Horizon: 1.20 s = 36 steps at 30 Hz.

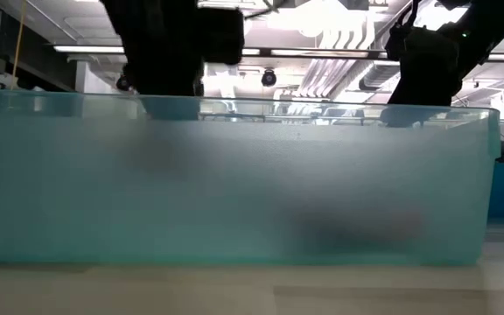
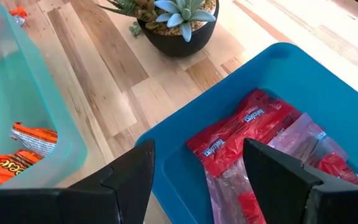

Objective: Sort candy
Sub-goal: Put the orange candy into the green transparent bin

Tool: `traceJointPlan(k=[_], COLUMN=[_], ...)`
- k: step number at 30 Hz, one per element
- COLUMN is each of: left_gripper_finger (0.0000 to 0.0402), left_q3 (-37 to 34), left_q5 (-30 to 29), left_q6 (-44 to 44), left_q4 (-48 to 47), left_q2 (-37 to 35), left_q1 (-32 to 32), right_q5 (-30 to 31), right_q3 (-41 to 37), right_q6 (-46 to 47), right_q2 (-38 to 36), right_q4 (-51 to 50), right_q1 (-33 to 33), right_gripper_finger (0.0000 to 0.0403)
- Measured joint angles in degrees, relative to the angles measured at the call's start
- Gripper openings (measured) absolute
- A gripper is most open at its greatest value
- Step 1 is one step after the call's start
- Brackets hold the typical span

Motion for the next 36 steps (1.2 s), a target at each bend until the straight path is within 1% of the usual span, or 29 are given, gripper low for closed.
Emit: traceJointPlan(k=[8,11,20,27,33,36], left_gripper_finger=[0.0002,0.0008,0.0031,0.0068,0.0108,0.0135], left_q3=[0.0,0.0,-0.6,-5.1,-5.1,-4.3], left_q5=[1.0,1.8,1.3,2.3,2.2,2.9], left_q6=[-2.2,-3.3,-6.9,-12.6,-14.5,-14.2], left_q4=[0.8,0.8,2.6,7.8,7.5,5.2], left_q2=[5.0,5.0,5.0,5.0,4.9,4.1], left_q1=[0.2,0.2,0.2,0.4,0.6,1.3], right_q5=[0.0,0.0,0.0,0.0,0.0,0.0], right_q3=[0.0,0.0,0.0,0.0,0.0,0.0], right_q6=[0.0,0.2,0.2,0.2,0.2,0.2], right_q2=[0.0,0.0,0.0,0.0,0.0,0.0], right_q4=[-0.1,-0.1,0.0,0.0,0.0,-0.1], right_q1=[0.0,0.0,0.0,0.0,0.0,0.0], right_gripper_finger=[0.0238,0.0238,0.0238,0.0238,0.0238,0.0238])
